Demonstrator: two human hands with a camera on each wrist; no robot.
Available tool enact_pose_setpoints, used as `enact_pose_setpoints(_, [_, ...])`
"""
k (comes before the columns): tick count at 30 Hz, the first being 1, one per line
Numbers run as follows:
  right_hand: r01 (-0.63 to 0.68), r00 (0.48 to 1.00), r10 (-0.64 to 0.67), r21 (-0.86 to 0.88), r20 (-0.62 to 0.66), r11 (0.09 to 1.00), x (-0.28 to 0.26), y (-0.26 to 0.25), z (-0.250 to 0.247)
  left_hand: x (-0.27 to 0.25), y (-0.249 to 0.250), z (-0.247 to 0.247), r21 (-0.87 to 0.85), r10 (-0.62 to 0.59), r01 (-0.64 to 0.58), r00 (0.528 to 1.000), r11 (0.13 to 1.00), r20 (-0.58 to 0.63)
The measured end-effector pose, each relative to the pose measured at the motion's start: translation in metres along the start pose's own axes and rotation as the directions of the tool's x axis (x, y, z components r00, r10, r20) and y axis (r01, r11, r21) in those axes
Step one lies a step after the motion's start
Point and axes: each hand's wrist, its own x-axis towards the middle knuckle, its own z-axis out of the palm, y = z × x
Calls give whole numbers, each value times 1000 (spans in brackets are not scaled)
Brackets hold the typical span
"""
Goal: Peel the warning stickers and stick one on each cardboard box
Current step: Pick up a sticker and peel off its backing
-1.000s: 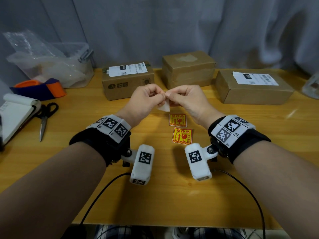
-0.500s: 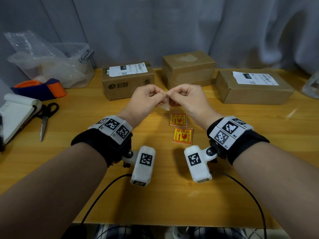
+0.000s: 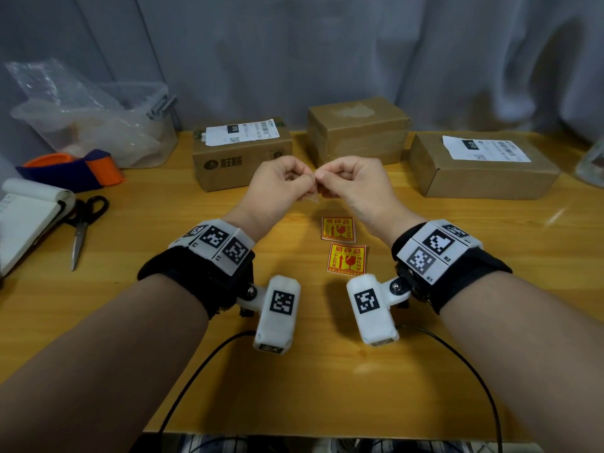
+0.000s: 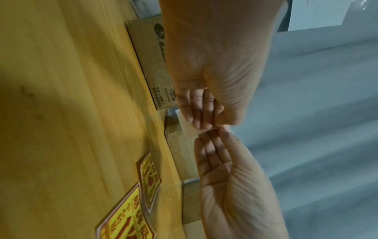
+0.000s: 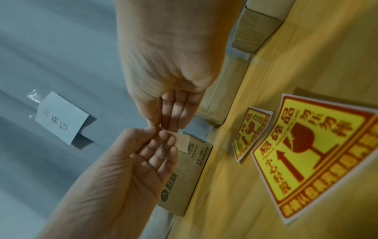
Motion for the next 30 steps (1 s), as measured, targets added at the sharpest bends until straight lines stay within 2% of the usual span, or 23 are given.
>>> enact_pose_setpoints(6, [64, 995, -61, 29, -79, 998, 7, 9, 3, 12, -10, 6, -32, 71, -72, 997, 997, -31])
enact_pose_setpoints(10, [67, 990, -58, 60, -127, 996, 8, 21, 3, 19, -18, 12, -47, 92, -94, 995, 995, -32])
enact_pose_setpoints(19, [16, 994, -5, 96, -113, 995, 14, 27, -1, 21, -26, 11, -131, 50, -50, 999, 990, -1])
enact_pose_setpoints(30, [35, 995, -30, 44, -100, 998, 13, 28, 1, 18, -27, 8, -54, 55, -55, 998, 997, -3])
